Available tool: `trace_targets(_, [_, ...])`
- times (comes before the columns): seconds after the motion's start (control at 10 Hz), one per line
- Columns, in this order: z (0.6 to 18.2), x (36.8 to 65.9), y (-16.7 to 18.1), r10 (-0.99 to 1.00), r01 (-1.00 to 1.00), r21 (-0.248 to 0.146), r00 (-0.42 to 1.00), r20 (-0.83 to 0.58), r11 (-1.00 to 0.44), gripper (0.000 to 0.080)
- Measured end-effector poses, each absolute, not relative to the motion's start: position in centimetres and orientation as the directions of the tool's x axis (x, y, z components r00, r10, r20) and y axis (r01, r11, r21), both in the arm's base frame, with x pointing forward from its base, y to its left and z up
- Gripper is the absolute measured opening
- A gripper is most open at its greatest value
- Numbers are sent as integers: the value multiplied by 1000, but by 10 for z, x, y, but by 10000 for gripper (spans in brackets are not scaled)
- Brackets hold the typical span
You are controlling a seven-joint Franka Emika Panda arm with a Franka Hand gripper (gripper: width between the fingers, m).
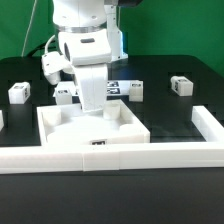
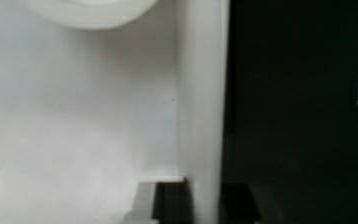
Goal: Assemble one leg
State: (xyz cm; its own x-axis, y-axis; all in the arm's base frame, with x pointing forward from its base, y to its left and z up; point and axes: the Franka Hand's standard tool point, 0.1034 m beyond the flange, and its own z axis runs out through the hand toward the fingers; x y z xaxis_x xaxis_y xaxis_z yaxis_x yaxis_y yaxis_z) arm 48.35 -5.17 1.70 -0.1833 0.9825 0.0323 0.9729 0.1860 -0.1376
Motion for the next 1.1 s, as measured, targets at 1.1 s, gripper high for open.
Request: trace_targets(1.1, [20, 502, 69, 999, 995, -97, 37, 38, -34, 61])
